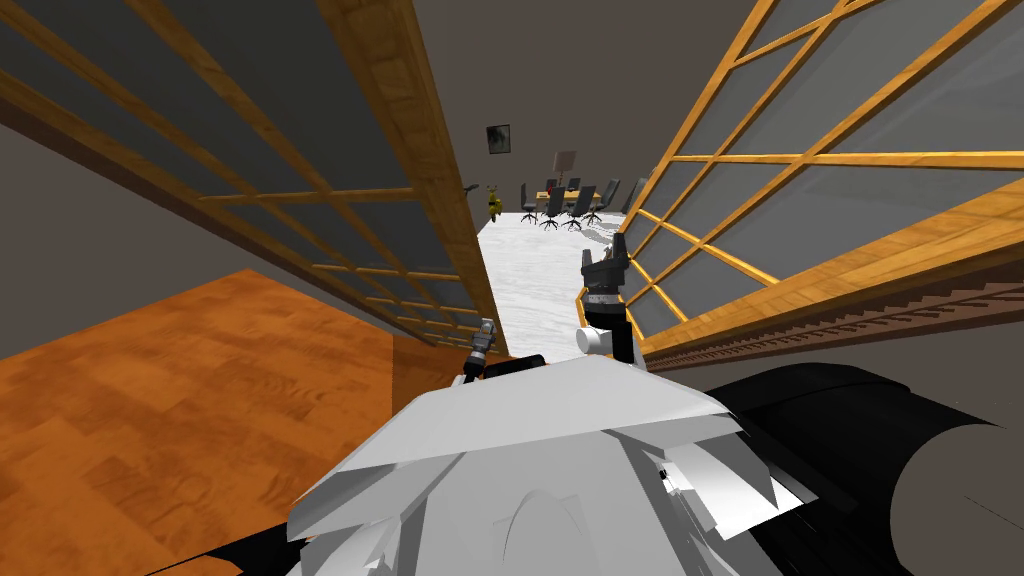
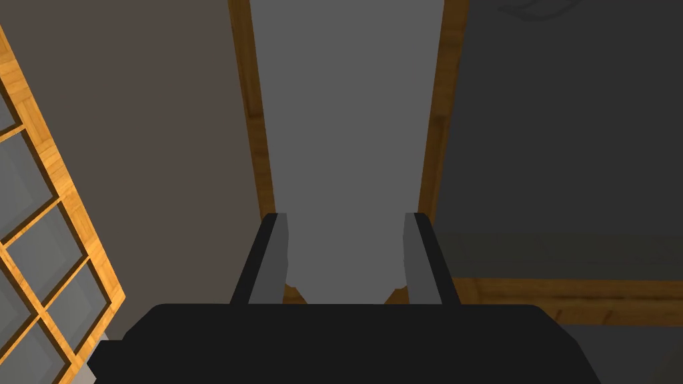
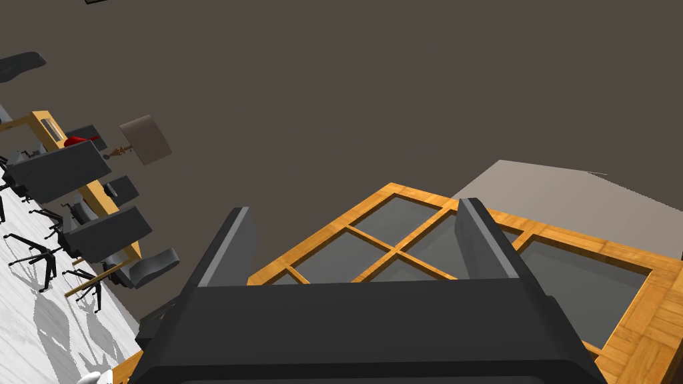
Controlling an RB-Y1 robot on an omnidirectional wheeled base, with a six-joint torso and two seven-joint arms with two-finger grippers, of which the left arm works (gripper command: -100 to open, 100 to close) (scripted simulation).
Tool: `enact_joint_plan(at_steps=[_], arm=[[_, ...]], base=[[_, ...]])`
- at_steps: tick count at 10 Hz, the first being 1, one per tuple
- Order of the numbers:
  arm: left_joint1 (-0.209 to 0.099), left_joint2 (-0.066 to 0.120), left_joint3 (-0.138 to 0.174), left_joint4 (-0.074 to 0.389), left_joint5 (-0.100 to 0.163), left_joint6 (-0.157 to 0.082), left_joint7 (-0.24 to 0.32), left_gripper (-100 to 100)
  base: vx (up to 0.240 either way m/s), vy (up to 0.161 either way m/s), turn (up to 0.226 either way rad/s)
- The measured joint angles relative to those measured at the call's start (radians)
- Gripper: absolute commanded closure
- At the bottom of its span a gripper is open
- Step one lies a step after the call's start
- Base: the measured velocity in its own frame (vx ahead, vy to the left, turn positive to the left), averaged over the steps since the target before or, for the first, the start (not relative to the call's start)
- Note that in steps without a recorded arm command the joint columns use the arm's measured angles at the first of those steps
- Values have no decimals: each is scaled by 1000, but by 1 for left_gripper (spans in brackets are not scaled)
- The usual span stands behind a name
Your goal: Push the door open
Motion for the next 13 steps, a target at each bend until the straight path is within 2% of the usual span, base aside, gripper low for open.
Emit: enact_joint_plan(at_steps=[4,9,13], arm=[[3,2,1,2,-1,1,13,100],[-1,10,17,15,3,-3,116,100],[14,19,24,-6,2,7,218,100]], base=[[4,-8,-12],[12,-17,-22],[20,-20,-25]])
